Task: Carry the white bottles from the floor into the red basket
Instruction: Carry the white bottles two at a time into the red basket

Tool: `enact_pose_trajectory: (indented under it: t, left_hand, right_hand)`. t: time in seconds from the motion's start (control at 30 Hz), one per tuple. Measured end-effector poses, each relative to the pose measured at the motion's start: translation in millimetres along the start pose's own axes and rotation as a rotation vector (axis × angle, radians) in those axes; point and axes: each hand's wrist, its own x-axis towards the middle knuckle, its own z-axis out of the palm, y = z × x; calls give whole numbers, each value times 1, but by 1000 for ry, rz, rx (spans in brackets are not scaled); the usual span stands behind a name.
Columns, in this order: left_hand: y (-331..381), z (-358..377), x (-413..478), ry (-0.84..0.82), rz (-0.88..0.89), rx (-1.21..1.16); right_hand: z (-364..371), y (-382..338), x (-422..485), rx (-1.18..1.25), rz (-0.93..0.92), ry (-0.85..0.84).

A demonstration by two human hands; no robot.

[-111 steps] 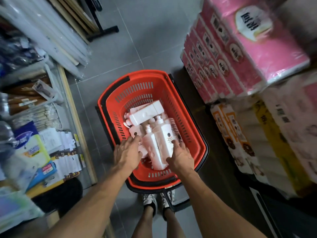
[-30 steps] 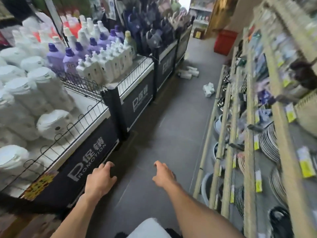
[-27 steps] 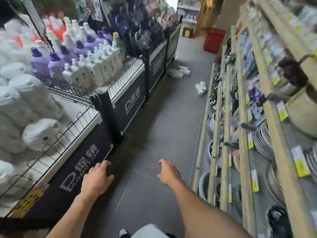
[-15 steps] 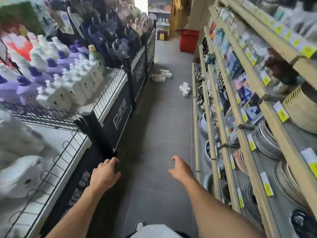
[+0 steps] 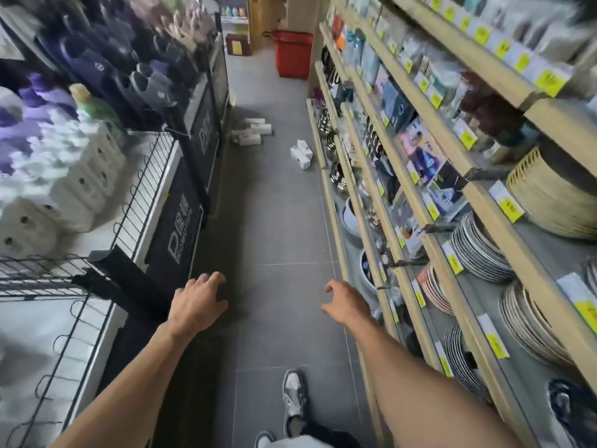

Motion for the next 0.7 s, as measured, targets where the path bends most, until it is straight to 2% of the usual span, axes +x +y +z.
enact_pose_trajectory:
  t: [0.23,0.5,0.7]
  left_hand:
    - [20,-18,65,-6,16,36]
    - [36,-37,134,15,-42,33]
    - [51,-38,174,-69,-55,11]
  right_hand:
    - [-19,-8,67,43,-3,-17]
    - [-60,-11,153,83,-25,-6]
    - [-76,-9,200,74,-21,-25]
